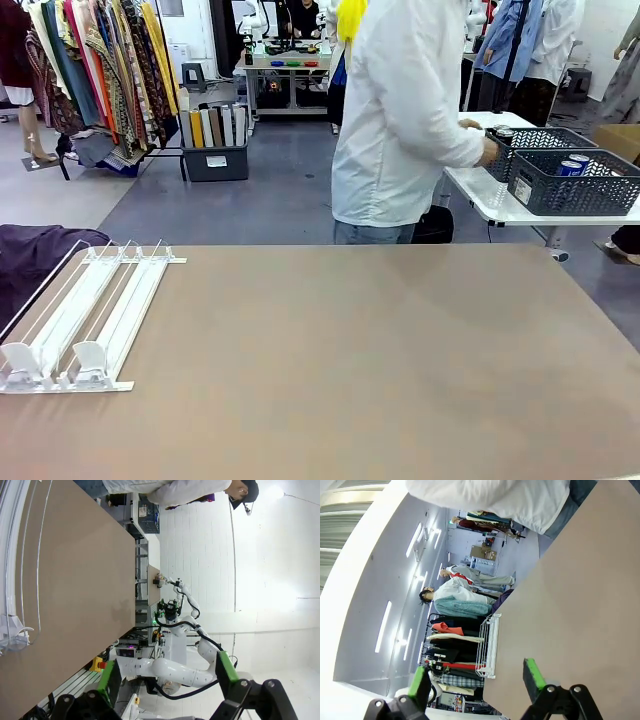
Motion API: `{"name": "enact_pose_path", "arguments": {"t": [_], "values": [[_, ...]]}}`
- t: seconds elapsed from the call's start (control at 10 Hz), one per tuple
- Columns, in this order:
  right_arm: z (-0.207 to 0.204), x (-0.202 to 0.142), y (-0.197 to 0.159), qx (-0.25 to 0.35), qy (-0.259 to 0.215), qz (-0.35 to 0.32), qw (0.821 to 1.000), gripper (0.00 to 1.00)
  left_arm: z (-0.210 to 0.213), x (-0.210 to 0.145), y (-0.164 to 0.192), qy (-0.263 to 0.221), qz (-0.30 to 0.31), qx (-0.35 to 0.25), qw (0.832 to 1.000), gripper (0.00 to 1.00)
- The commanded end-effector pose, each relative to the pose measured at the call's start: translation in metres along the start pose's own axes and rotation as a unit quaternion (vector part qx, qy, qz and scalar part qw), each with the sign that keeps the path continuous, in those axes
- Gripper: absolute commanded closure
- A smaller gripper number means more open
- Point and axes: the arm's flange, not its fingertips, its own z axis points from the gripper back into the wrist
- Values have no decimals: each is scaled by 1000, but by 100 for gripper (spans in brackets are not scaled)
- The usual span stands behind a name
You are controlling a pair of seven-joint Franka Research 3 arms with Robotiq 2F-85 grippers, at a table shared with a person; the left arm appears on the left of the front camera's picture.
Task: Retrieve and store the cans from the dispenser.
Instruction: Pick up one can from the Automatic Can Dispenser and place it in the middle of the table.
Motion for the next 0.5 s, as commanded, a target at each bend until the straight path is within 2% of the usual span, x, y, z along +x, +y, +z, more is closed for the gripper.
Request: {"name": "enact_pose_path", "arguments": {"t": [0.0,0.4], "values": [[1,-1,4,1,3,-3,1000,0,1,-2,-3,0,-1,-5,1000,0],[1,-1,4,1,3,-3,1000,0,1,-2,-3,0,-1,-5,1000,0]]}}
